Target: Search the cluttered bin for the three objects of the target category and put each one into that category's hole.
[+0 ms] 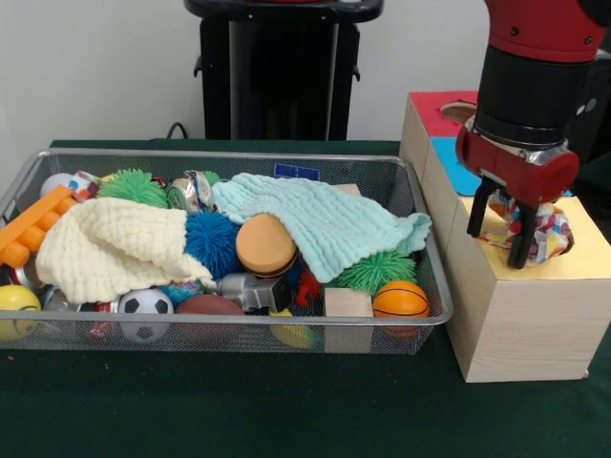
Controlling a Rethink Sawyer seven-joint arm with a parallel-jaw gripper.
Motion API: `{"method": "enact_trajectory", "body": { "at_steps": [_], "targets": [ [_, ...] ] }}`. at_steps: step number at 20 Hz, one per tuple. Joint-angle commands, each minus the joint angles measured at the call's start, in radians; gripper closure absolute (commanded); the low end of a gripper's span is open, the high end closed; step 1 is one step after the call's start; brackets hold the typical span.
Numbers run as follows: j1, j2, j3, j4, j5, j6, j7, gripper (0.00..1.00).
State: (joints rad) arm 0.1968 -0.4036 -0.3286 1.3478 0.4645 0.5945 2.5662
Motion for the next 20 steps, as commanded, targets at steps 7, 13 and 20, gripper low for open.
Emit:
{"method": "enact_trajectory", "body": {
  "at_steps": [7,13,20],
  "targets": [
    [-0.048,0.024,0.125,0.185,-0.071,0.041,0.002,0.00],
    [-0.041,-0.030,0.114,0.192,-0.076,0.100,0.003,0.00],
    [0.016,-0.034,0.012,0.135,-0.118,0.089,0.074,0.00]
  ]
}}
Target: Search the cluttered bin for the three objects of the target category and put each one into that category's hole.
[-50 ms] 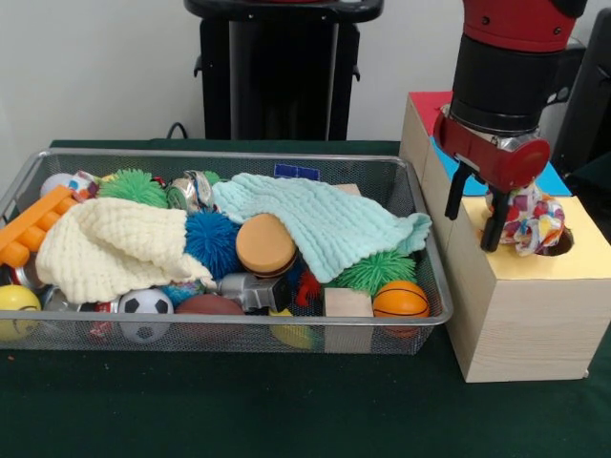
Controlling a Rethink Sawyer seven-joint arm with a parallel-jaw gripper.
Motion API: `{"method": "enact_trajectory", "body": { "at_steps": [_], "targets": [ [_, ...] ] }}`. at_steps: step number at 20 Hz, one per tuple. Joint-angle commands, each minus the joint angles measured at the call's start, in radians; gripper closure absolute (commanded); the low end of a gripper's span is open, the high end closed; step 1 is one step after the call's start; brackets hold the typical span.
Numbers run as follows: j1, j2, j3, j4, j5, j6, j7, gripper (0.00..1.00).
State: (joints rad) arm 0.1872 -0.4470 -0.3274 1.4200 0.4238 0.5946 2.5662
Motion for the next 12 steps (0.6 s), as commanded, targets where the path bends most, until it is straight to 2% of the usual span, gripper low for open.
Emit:
{"method": "enact_trajectory", "body": {
  "at_steps": [1,12],
  "targets": [
    [0.029,0.013,0.002,0.057,-0.079,0.079,0.085,0.00],
    [0.022,0.035,0.005,0.003,-0.075,0.055,0.119,0.00]
  ]
}}
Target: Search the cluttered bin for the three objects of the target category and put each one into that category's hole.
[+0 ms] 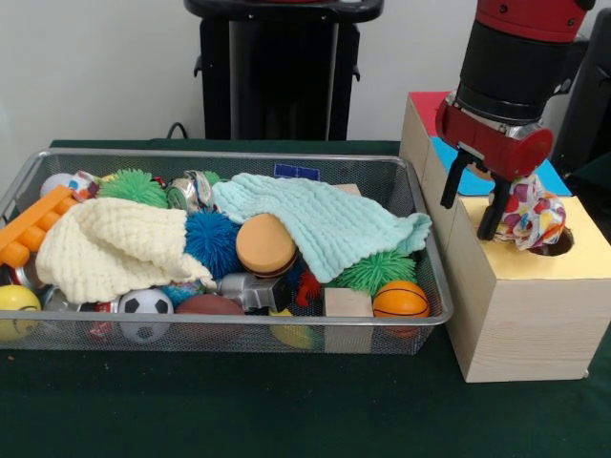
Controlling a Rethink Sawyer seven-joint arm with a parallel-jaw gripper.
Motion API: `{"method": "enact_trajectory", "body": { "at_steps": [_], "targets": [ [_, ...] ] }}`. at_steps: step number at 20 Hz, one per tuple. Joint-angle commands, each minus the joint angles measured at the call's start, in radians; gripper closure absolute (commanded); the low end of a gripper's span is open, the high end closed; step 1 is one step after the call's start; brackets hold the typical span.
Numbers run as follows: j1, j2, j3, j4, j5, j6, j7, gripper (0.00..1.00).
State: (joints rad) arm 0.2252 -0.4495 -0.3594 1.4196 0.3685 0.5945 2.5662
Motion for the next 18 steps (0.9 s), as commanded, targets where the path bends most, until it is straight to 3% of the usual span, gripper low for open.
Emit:
{"method": "enact_trajectory", "body": {
  "at_steps": [1,5,11,18],
  "targets": [
    [-0.016,0.037,0.040,0.001,-0.018,0.053,0.120,0.00],
    [-0.012,0.044,0.028,-0.038,-0.019,0.065,0.128,0.00],
    [0.045,0.050,-0.136,-0.147,-0.078,0.170,0.154,0.00],
    [0.034,-0.025,-0.155,-0.180,-0.077,0.281,0.090,0.00]
  ]
}}
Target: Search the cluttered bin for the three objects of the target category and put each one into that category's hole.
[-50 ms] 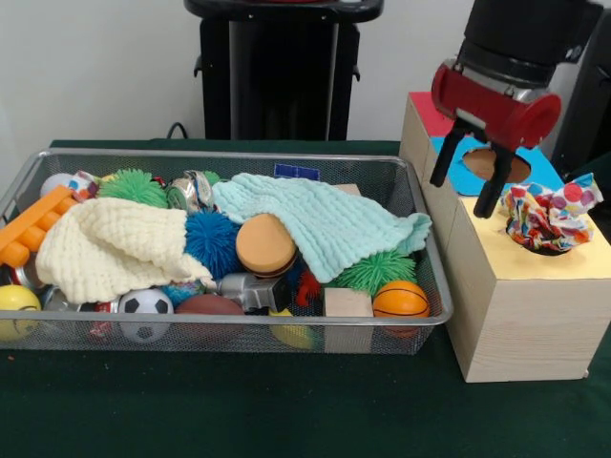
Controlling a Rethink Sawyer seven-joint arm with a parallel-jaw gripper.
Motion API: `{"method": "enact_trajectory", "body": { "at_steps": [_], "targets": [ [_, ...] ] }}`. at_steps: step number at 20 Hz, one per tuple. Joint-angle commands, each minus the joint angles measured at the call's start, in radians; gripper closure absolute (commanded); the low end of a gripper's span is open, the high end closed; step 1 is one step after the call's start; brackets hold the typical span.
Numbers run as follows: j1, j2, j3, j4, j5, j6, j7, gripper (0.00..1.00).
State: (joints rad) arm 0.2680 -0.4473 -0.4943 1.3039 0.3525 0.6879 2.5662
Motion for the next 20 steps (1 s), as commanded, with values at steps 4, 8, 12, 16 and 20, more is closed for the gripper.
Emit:
{"method": "enact_trajectory", "body": {
  "at_steps": [4,8,12,16,20],
  "targets": [
    [-0.018,-0.041,-0.012,-0.066,-0.064,0.205,0.077,0.00],
    [-0.022,-0.046,0.027,-0.041,-0.050,0.188,0.088,0.00],
    [-0.014,-0.064,0.075,0.004,-0.013,0.189,0.107,0.00],
    [0.005,-0.057,0.075,0.011,0.000,0.213,0.152,1.00],
    [0.033,-0.048,0.072,0.011,0.030,0.242,0.222,1.00]
  ]
}}
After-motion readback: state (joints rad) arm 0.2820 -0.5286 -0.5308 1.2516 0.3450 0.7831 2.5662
